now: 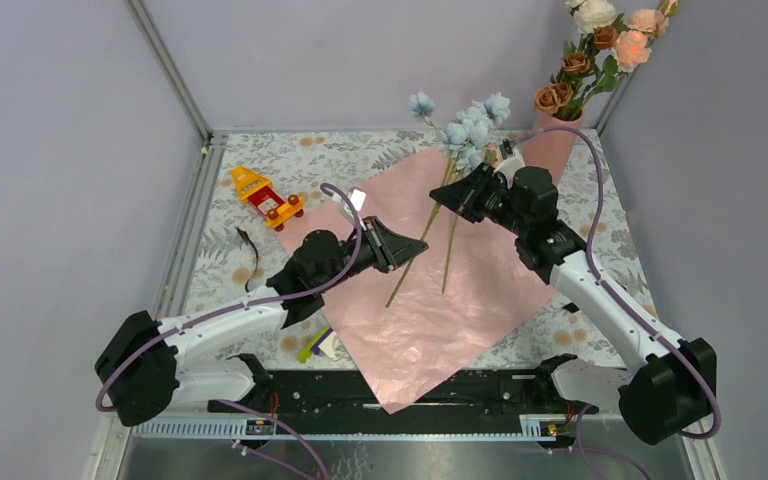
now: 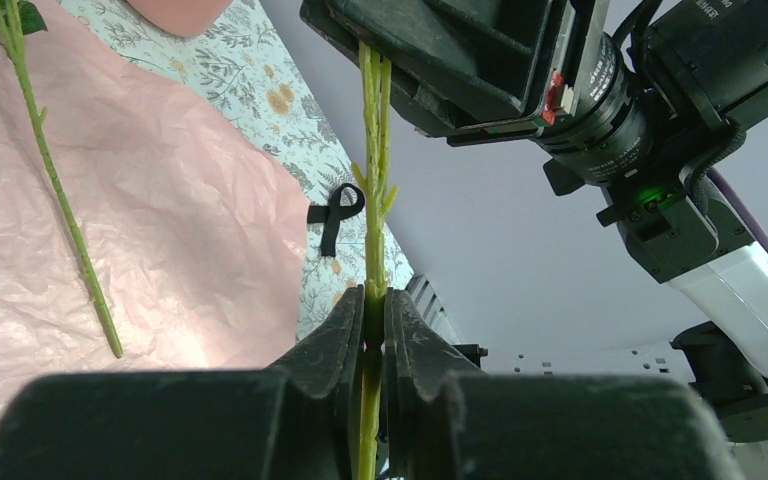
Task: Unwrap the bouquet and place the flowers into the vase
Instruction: Pick up the fake flower from the wrapping paper, then insert the fake flower into the vase.
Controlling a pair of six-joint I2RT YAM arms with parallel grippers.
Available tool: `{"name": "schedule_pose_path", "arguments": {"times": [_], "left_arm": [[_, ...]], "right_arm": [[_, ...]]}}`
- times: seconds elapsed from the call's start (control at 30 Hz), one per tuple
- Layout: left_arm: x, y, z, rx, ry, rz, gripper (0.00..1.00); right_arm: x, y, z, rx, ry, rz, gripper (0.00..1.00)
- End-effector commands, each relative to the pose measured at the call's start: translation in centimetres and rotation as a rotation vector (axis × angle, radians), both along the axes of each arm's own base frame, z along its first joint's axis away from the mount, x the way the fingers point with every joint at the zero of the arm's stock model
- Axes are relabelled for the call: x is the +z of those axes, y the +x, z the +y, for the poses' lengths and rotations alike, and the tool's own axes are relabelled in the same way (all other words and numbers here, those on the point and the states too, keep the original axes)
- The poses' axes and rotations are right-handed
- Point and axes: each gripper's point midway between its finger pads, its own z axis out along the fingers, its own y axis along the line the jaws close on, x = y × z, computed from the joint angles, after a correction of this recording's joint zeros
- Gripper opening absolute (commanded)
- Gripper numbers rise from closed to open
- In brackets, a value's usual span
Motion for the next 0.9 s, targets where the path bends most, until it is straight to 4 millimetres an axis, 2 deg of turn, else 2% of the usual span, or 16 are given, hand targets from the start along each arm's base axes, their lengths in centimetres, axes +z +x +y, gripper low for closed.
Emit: {"name": "schedule_pose_path", "arguments": {"times": [0.0, 0.07, 0.2, 0.27, 0.33, 0.47, 0.6, 0.77, 0.87], "left_arm": [[3.8, -0.2, -0.7, -0.03, -0.056, -0.083, 0.03], [3.9, -0.3, -0.8, -0.04, -0.056, -0.087, 0.15], [3.6, -0.2, -0.8, -0.04, -0.004, -0.076, 0.5], [3.7, 0.3, -0.4, -0.044, 0.007, -0.064, 0.63], [3.4, 0.6, -0.1, -0.062, 0.024, -0.047, 0.71], [2.0, 2.3, 2.4, -0.048, 0.103, -0.011, 0.8], [1.9, 3.6, 6.5, 0.01, 0.208, -0.045, 0.83], [2.4, 4.9, 12.6, 0.116, 0.381, -0.093, 0.86], [3.5, 6.0, 17.0, 0.225, 0.457, -0.135, 0.9]], "right_arm": [[3.5, -0.4, -0.5, -0.004, -0.01, -0.141, 0.0], [3.7, -0.7, -0.9, -0.004, -0.05, -0.171, 0.0], [3.8, -1.3, -2.8, -0.054, -0.157, -0.226, 0.0], [3.9, -1.5, -4.3, -0.1, -0.238, -0.26, 0.0], [3.5, -1.6, -6.5, -0.164, -0.359, -0.277, 0.0], [4.7, -1.7, -10.7, -0.284, -0.569, -0.325, 0.0], [6.0, -1.9, -14.0, -0.37, -0.711, -0.349, 0.0], [7.4, -1.5, -17.6, -0.457, -0.718, -0.347, 0.0], [9.4, -1.4, -19.9, -0.524, -0.72, -0.367, 0.0]]}}
